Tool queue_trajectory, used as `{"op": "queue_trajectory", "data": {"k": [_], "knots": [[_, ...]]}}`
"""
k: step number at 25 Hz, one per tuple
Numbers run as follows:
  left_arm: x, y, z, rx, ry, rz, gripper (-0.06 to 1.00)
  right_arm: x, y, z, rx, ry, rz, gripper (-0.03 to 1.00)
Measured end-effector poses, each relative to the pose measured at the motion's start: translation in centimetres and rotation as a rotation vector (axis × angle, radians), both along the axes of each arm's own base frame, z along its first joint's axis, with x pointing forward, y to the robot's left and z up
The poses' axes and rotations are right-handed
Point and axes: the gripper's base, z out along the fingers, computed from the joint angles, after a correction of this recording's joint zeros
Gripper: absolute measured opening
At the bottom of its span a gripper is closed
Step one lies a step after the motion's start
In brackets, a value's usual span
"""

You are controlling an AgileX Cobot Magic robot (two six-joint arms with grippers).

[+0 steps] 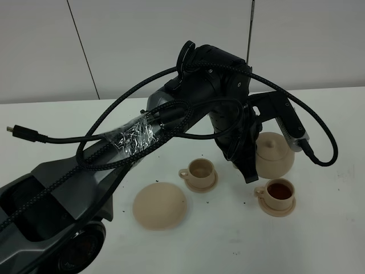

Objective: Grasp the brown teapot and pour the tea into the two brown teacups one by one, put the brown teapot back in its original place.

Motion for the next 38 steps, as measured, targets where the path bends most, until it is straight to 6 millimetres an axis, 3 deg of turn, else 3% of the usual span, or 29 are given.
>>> {"op": "queue_trajectory", "data": {"k": [12, 21, 25, 38], "knots": [[0.8, 1.0, 0.2, -0.008, 0.001, 0.025, 0.17, 0.0, 0.0, 0.0, 0.000, 0.000, 0.000, 0.24], [1.5, 3.5, 4.8, -0.064, -0.073, 0.071, 0.17, 0.0, 0.0, 0.0, 0.000, 0.000, 0.000, 0.24], [1.6, 4.6, 5.3, -0.030, -0.093, 0.084, 0.17, 0.0, 0.0, 0.0, 0.000, 0.000, 0.000, 0.24], [0.0, 12.1, 4.9, 0.122, -0.007, 0.179, 0.17, 0.0, 0.0, 0.0, 0.001, 0.000, 0.000, 0.24]]}}
